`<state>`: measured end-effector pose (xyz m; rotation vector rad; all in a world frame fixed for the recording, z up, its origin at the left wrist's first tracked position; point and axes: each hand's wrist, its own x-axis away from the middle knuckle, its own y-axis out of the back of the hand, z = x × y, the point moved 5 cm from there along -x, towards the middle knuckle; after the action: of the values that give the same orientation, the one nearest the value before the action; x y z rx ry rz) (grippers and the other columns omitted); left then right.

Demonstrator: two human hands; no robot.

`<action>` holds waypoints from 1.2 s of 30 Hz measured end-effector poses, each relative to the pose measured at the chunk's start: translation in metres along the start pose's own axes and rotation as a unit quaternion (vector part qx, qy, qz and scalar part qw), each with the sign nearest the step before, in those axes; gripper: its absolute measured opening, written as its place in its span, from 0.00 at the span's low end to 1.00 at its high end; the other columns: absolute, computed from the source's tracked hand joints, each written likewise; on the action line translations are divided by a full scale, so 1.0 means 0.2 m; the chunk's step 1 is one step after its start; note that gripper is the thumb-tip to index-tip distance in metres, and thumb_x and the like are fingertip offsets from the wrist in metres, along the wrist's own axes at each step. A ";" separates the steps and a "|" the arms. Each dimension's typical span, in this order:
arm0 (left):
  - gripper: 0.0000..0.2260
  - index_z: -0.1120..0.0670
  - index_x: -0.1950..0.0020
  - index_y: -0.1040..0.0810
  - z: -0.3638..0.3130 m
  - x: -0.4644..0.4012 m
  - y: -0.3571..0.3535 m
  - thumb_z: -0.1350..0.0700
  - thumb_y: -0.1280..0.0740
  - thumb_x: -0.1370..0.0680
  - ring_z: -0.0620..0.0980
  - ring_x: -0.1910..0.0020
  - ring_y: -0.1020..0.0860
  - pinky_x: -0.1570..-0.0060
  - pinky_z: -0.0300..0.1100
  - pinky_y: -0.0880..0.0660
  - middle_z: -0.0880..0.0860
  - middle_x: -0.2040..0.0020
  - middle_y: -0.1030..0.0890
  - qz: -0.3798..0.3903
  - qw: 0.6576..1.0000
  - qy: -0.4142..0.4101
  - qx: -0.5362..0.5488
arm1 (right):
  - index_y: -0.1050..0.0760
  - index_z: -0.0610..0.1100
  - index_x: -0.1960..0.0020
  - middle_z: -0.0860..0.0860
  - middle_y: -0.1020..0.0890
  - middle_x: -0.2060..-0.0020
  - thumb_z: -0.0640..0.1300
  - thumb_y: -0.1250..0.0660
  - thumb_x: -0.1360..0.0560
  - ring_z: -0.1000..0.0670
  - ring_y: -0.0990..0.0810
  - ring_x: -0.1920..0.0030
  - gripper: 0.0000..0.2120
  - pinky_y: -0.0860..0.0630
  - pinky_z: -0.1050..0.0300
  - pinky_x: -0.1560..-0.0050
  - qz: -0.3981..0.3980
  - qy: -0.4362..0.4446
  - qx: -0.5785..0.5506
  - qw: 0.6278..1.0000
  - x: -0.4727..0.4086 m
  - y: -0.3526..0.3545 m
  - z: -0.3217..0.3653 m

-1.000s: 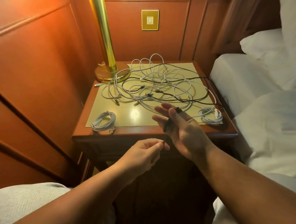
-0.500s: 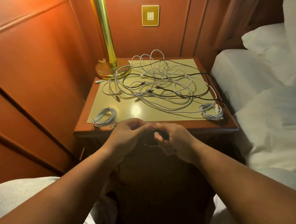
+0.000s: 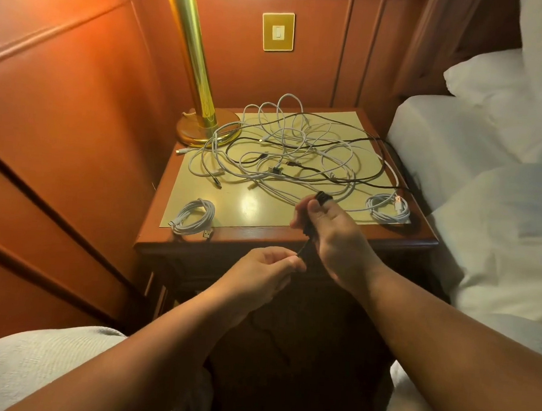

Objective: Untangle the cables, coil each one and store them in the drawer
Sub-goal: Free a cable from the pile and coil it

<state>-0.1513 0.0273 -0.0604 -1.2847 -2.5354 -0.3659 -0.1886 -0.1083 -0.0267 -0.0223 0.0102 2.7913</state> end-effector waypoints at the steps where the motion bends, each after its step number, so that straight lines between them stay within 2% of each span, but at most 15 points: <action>1: 0.10 0.48 0.53 0.17 -0.01 0.00 0.01 0.49 0.36 0.18 0.45 0.72 0.34 0.71 0.37 0.39 0.49 0.70 0.29 0.003 1.000 -0.005 -0.025 | 0.27 0.44 0.47 0.52 0.22 0.59 0.45 0.47 0.15 0.51 0.23 0.55 0.11 0.26 0.57 0.47 0.006 0.029 0.137 0.990 0.00 0.00 0.01; 4: 0.11 0.47 0.55 0.17 -0.05 0.00 0.05 0.47 0.36 0.18 0.42 0.67 0.27 0.64 0.35 0.34 0.48 0.67 0.21 -0.013 0.990 -0.032 -0.137 | 0.28 0.48 0.51 0.54 0.25 0.61 0.47 0.45 0.16 0.56 0.26 0.60 0.09 0.30 0.55 0.56 0.073 0.059 0.397 0.913 0.01 -0.04 -0.04; 6: 0.09 0.45 0.56 0.19 -0.09 0.01 0.10 0.48 0.35 0.18 0.34 0.66 0.25 0.65 0.29 0.34 0.39 0.67 0.20 -0.050 0.971 -0.060 -0.225 | 0.28 0.47 0.56 0.52 0.25 0.63 0.49 0.47 0.15 0.54 0.27 0.63 0.15 0.30 0.52 0.57 0.083 0.031 0.419 0.904 0.02 -0.05 -0.04; 8: 0.09 0.44 0.57 0.20 -0.12 0.02 0.14 0.48 0.35 0.18 0.34 0.63 0.23 0.65 0.28 0.33 0.40 0.65 0.20 -0.085 0.955 -0.100 -0.266 | 0.24 0.43 0.56 0.47 0.21 0.61 0.49 0.48 0.15 0.48 0.24 0.60 0.19 0.28 0.47 0.54 0.091 0.002 0.406 0.909 0.02 -0.05 -0.04; 10: 0.09 0.48 0.57 0.19 -0.14 0.02 0.18 0.48 0.34 0.19 0.34 0.66 0.24 0.67 0.27 0.32 0.39 0.68 0.21 -0.112 0.953 -0.127 -0.251 | 0.22 0.38 0.42 0.42 0.19 0.52 0.44 0.46 0.15 0.43 0.22 0.51 0.16 0.27 0.48 0.46 0.075 -0.091 0.320 0.940 0.02 -0.05 -0.04; 11: 0.09 0.50 0.57 0.19 -0.14 0.03 0.20 0.48 0.33 0.19 0.34 0.68 0.24 0.68 0.27 0.32 0.38 0.69 0.21 -0.119 0.957 -0.132 -0.228 | 0.24 0.37 0.38 0.41 0.20 0.52 0.43 0.45 0.16 0.43 0.22 0.53 0.14 0.25 0.48 0.49 0.086 -0.138 0.261 0.952 0.03 -0.06 -0.05; 13: 0.09 0.51 0.56 0.18 -0.12 0.02 0.22 0.48 0.32 0.20 0.35 0.67 0.24 0.68 0.28 0.31 0.39 0.68 0.20 -0.131 0.969 -0.130 -0.162 | 0.24 0.39 0.50 0.46 0.28 0.67 0.48 0.48 0.15 0.49 0.30 0.69 0.18 0.30 0.54 0.68 0.160 -0.205 0.083 0.962 0.05 -0.10 -0.06; 15: 0.10 0.54 0.52 0.17 -0.11 0.02 0.20 0.49 0.33 0.19 0.38 0.70 0.25 0.69 0.30 0.32 0.42 0.70 0.22 -0.121 0.983 -0.121 -0.073 | 0.29 0.44 0.63 0.50 0.41 0.73 0.53 0.52 0.16 0.51 0.43 0.74 0.24 0.43 0.57 0.71 0.205 -0.270 -0.159 0.927 0.08 -0.11 -0.07; 19: 0.11 0.53 0.48 0.17 -0.06 0.01 0.11 0.49 0.37 0.18 0.42 0.73 0.35 0.74 0.37 0.42 0.47 0.70 0.31 -0.083 0.989 -0.085 0.090 | 0.28 0.43 0.60 0.52 0.41 0.70 0.50 0.49 0.18 0.53 0.43 0.70 0.18 0.38 0.59 0.68 0.219 -0.242 -0.404 0.854 0.07 -0.12 -0.04; 22: 0.11 0.50 0.51 0.17 -0.02 0.01 0.04 0.48 0.37 0.18 0.45 0.73 0.39 0.71 0.42 0.47 0.50 0.69 0.33 -0.066 0.988 -0.043 0.132 | 0.28 0.42 0.53 0.51 0.34 0.67 0.47 0.50 0.16 0.52 0.34 0.67 0.16 0.32 0.56 0.59 0.170 -0.179 -0.472 0.846 0.06 -0.12 -0.01; 24: 0.12 0.50 0.55 0.18 -0.01 0.01 0.01 0.47 0.37 0.18 0.47 0.72 0.39 0.70 0.43 0.45 0.51 0.68 0.32 -0.043 0.990 -0.021 0.129 | 0.28 0.42 0.49 0.49 0.30 0.65 0.48 0.51 0.16 0.51 0.30 0.64 0.15 0.32 0.54 0.54 0.127 -0.142 -0.437 0.879 0.06 -0.11 0.00; 27: 0.12 0.54 0.52 0.19 -0.01 0.01 -0.01 0.50 0.39 0.16 0.47 0.72 0.38 0.69 0.43 0.42 0.52 0.69 0.32 -0.015 0.996 -0.008 0.082 | 0.29 0.41 0.42 0.47 0.24 0.59 0.47 0.50 0.15 0.49 0.25 0.58 0.14 0.27 0.53 0.50 0.113 -0.100 -0.326 0.933 0.04 -0.09 0.02; 31: 0.13 0.47 0.51 0.17 -0.02 0.01 0.02 0.50 0.40 0.16 0.46 0.72 0.36 0.69 0.43 0.41 0.50 0.69 0.30 0.006 1.000 -0.007 0.017 | 0.26 0.43 0.41 0.48 0.20 0.53 0.43 0.45 0.15 0.50 0.19 0.50 0.10 0.21 0.54 0.45 0.100 -0.011 0.019 0.995 0.02 -0.07 0.02; 34: 0.09 0.47 0.50 0.17 -0.02 0.01 0.03 0.48 0.37 0.17 0.43 0.71 0.31 0.68 0.39 0.36 0.46 0.68 0.26 0.017 0.998 0.002 -0.055 | 0.28 0.50 0.45 0.53 0.21 0.56 0.46 0.43 0.17 0.54 0.22 0.55 0.05 0.23 0.56 0.51 0.107 0.088 0.316 0.939 0.03 -0.11 0.02; 36: 0.08 0.46 0.50 0.18 -0.04 0.01 0.05 0.48 0.35 0.18 0.38 0.70 0.27 0.67 0.33 0.33 0.41 0.68 0.23 -0.002 0.990 -0.018 -0.143 | 0.30 0.51 0.47 0.54 0.23 0.56 0.47 0.45 0.16 0.54 0.25 0.56 0.05 0.27 0.55 0.52 0.121 0.094 0.441 0.884 0.04 -0.12 -0.01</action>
<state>-0.1436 0.0306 -0.0506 -1.3934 -2.5851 -0.7373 -0.1873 -0.0834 -0.0283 -0.0688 1.3945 2.7294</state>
